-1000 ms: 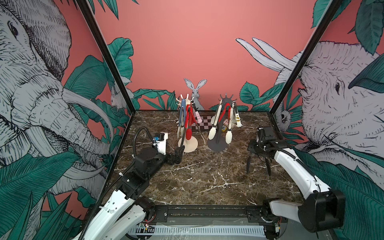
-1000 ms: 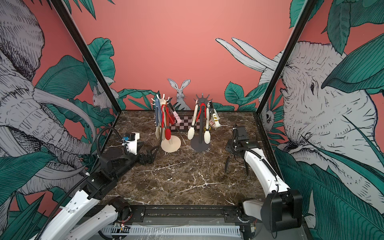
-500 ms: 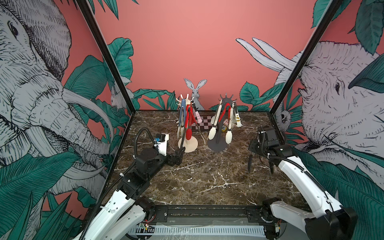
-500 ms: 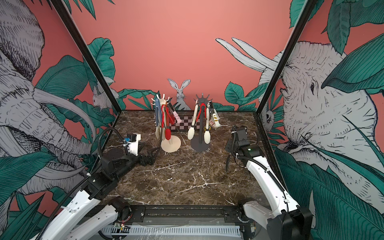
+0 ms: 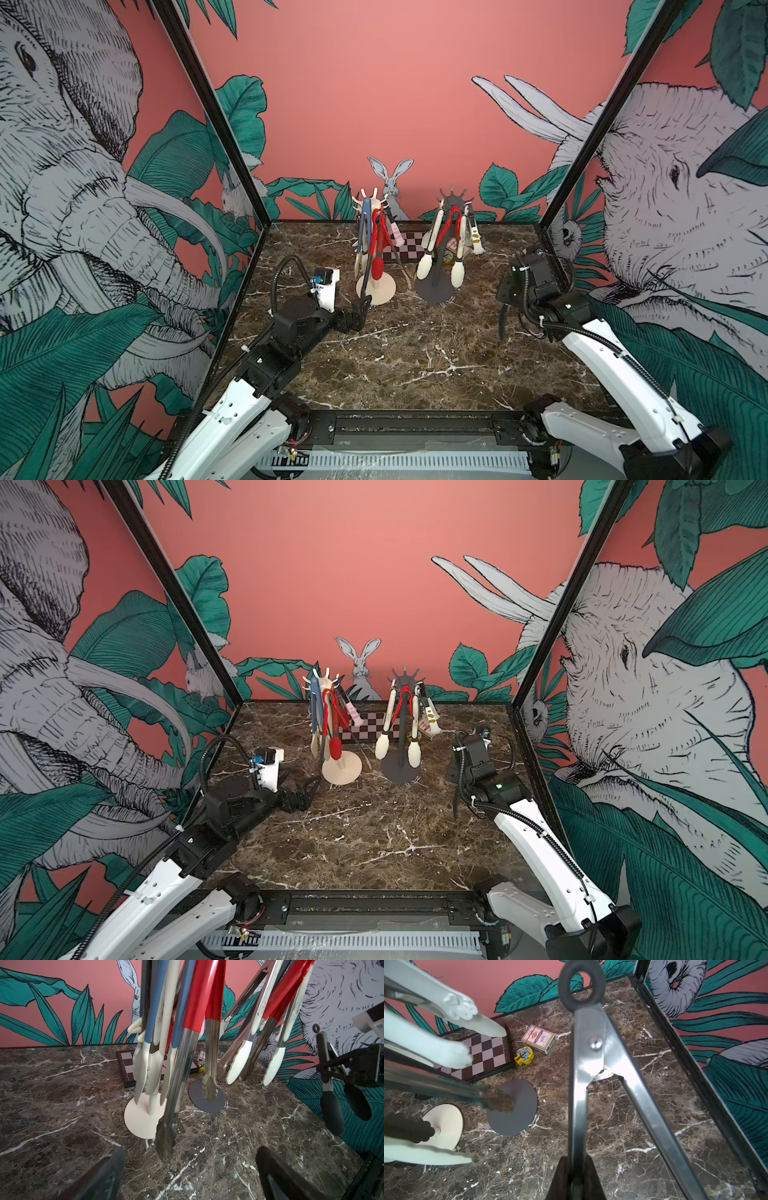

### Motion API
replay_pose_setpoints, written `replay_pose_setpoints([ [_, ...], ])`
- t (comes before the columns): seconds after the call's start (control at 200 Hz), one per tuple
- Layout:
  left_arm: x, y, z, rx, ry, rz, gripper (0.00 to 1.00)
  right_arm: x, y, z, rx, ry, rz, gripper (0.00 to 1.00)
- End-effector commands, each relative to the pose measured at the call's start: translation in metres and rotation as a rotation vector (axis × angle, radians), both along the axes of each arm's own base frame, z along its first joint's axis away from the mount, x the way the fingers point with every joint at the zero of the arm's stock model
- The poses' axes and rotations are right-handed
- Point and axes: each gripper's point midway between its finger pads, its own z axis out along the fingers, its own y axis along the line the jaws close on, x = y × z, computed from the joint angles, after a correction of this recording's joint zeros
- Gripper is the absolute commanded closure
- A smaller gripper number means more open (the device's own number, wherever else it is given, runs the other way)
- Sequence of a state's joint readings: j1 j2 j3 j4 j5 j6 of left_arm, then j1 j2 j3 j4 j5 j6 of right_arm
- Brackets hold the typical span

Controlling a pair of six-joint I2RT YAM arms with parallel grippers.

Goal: Hang food tongs on kitchen utensil racks
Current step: Pick up the food tongs from the center of the board.

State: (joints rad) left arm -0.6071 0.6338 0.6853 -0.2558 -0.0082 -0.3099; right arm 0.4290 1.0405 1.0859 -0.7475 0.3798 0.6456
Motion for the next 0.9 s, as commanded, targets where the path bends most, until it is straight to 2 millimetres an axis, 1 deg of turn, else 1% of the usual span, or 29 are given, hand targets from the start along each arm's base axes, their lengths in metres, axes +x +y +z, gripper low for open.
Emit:
replay_pose_setpoints([
  [0.0, 0.001, -0.001, 0.000, -0.007, -0.014, -0.005, 0.01, -0.002, -0.010, 0.027, -0.021, -0.084, -0.058, 1.00],
  [0.26, 0.003, -0.003, -0.005, 0.007, -0.001, -0.005, 0.01, -0.008, -0.006, 0.047, -0.044, -0.154, -0.055, 1.00],
  [0.465, 0.006, 0.001, -0.019, 0.028, 0.036, 0.024, 0.01, -0.012, 0.005, 0.065, -0.080, -0.201, -0.024, 1.00],
  [0.63, 0.007, 0.001, -0.027, 0.033, 0.055, 0.029, 0.01, -0.019, 0.009, 0.078, -0.087, -0.233, -0.022, 1.00],
  [0.895, 0.008, 0.001, -0.041, 0.045, 0.081, 0.038, 0.01, -0.027, 0.015, 0.093, -0.092, -0.253, -0.014, 1.00],
])
